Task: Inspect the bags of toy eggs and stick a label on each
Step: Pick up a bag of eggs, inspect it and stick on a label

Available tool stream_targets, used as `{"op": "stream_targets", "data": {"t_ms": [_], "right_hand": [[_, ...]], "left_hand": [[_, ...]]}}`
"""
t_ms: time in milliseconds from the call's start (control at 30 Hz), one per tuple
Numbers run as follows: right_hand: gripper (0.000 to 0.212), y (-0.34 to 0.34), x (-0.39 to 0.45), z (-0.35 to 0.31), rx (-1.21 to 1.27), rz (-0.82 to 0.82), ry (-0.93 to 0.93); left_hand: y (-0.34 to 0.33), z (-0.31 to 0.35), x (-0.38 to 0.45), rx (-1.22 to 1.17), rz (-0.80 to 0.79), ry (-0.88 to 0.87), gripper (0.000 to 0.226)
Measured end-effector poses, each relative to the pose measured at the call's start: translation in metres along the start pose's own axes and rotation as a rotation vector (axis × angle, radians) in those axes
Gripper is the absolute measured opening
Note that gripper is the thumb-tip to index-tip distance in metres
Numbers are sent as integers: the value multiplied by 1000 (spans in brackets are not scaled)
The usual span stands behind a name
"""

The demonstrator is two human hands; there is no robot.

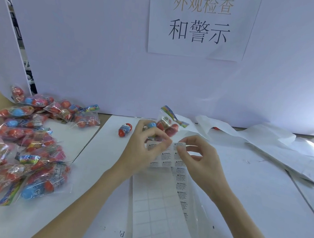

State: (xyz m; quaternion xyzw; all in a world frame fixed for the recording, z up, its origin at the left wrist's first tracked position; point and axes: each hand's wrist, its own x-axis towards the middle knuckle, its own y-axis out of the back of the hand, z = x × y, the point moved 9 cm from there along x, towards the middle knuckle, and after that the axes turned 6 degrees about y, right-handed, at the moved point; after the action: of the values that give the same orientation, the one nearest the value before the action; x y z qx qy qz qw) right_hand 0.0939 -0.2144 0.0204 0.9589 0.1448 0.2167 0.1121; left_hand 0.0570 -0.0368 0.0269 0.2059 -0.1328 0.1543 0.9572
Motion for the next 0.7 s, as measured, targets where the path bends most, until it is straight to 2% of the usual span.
{"op": "stream_targets", "data": {"t_ms": [67,233,400,633,700], "right_hand": [[8,0,0,-1,-27,3,26],[25,-3,-1,-9,-131,-32,134],[24,-7,-1,-8,-164,-49,158],[29,-11,-1,-3,-167,-81,153],[24,-11,-2,-2,-174,-79,150]], "left_hand": [[-4,-1,0,49,-7,-2,3],[-7,-5,0,63,-18,33,12],[-10,-8,-1,63,-34,51,20],[-12,-11,0,63,-31,47,18],[-13,-11,0,65,-32,44,18]]}}
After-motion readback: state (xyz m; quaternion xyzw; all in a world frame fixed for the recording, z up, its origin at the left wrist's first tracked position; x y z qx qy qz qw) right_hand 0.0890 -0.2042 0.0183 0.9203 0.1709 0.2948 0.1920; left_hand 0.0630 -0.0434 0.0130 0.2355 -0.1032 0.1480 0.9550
